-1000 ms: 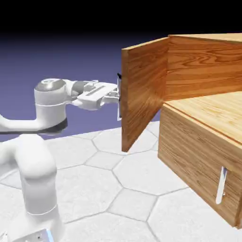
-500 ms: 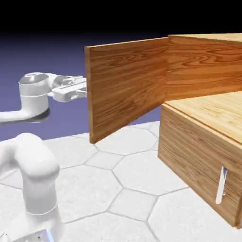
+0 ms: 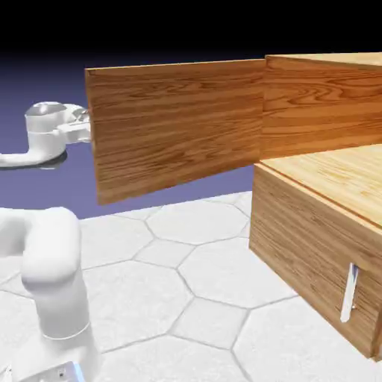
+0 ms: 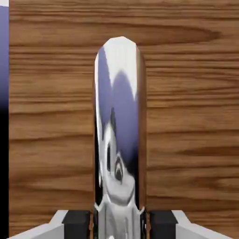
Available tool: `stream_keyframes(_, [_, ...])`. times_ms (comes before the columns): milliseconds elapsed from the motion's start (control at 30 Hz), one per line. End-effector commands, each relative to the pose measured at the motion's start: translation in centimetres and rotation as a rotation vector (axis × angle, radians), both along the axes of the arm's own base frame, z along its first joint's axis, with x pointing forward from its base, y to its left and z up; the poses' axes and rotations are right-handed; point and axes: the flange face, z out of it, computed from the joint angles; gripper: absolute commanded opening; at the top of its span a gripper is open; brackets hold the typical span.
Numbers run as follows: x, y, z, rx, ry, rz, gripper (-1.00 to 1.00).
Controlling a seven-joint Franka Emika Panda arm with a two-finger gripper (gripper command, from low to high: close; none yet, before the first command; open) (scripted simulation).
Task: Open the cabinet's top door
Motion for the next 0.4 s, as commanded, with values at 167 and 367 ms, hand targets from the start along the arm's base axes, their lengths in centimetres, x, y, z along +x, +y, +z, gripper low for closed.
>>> stream_keyframes(167, [0.5, 5.2, 0.0, 0.000, 0.000, -0.097, -1.00])
stream_keyframes(367, [1.4, 9.7, 0.0, 0.000, 0.000, -0.185, -1.00])
